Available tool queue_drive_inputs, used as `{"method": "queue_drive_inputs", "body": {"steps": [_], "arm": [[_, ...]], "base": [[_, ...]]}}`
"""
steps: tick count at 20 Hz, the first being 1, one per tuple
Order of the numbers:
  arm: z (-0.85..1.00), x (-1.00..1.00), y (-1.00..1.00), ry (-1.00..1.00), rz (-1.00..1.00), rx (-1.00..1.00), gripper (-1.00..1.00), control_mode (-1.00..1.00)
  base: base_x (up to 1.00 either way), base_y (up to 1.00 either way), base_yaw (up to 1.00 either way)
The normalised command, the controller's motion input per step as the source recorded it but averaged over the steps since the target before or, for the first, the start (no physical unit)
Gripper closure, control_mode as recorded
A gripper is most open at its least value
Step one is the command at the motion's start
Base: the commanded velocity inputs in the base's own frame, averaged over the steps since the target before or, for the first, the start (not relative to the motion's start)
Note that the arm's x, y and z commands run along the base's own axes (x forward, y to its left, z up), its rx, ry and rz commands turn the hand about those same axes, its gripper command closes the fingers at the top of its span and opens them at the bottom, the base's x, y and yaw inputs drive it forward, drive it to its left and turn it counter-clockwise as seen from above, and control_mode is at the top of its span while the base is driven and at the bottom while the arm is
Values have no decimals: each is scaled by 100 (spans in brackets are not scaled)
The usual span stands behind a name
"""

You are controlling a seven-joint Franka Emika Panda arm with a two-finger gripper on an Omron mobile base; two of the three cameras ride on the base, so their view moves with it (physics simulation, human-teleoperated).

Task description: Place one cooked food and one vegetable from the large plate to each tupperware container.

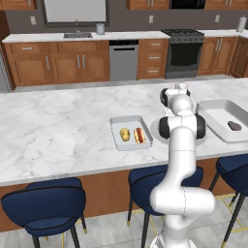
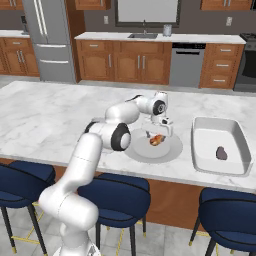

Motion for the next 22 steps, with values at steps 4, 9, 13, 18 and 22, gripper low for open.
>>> {"method": "queue_drive_inputs", "body": {"steps": [4,9,13,18,22], "arm": [[-30,-1,-2,0,0,0,-100,-100],[-23,0,0,0,0,0,-100,-100],[-18,0,0,0,0,0,100,-100],[-15,-1,0,1,0,0,100,-100],[0,-4,-4,0,0,0,100,-100]], "base": [[0,0,0],[0,0,0],[0,0,0],[0,0,0],[0,0,0]]}}
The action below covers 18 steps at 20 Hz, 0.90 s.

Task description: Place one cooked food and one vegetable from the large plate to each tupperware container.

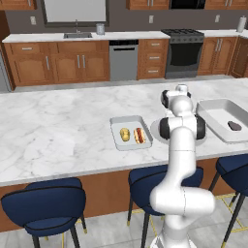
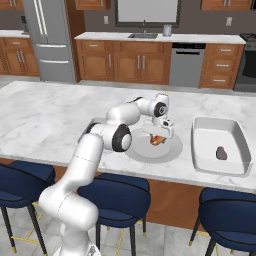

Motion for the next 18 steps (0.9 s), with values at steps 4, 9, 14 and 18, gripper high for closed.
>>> {"method": "queue_drive_inputs", "body": {"steps": [4,9,14,18], "arm": [[30,-38,-28,-15,13,0,100,-100],[52,-38,-53,-26,26,-12,100,-100],[75,-64,-61,-44,50,-5,100,-100],[100,-62,-32,-34,51,-14,100,-100]], "base": [[0,0,0],[0,0,0],[0,0,0],[0,0,0]]}}
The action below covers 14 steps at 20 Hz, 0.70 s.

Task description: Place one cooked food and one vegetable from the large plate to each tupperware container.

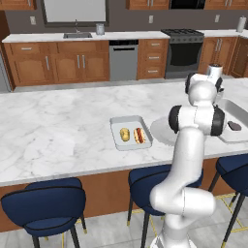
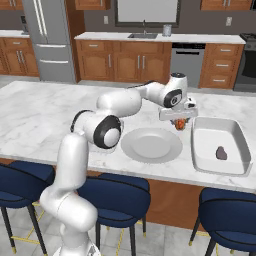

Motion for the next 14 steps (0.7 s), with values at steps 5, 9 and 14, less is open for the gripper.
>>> {"method": "queue_drive_inputs", "body": {"steps": [5,9,14], "arm": [[39,-48,-67,-26,42,-11,100,-100],[13,43,-79,3,7,-11,100,-100],[17,35,-52,9,-1,-2,100,-100]], "base": [[0,0,0],[0,0,0],[0,0,0]]}}
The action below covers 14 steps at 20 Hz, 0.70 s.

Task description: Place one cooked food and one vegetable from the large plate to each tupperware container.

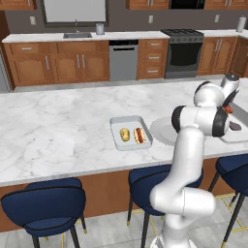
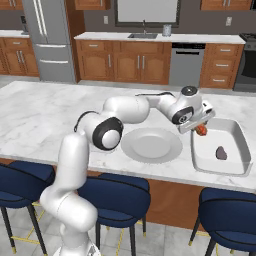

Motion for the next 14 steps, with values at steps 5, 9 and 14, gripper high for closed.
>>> {"method": "queue_drive_inputs", "body": {"steps": [5,9,14], "arm": [[-3,0,-31,4,-5,7,100,-100],[-10,0,-33,6,-2,15,100,-100],[-8,0,-12,4,-3,2,100,-100]], "base": [[0,0,0],[0,0,0],[0,0,0]]}}
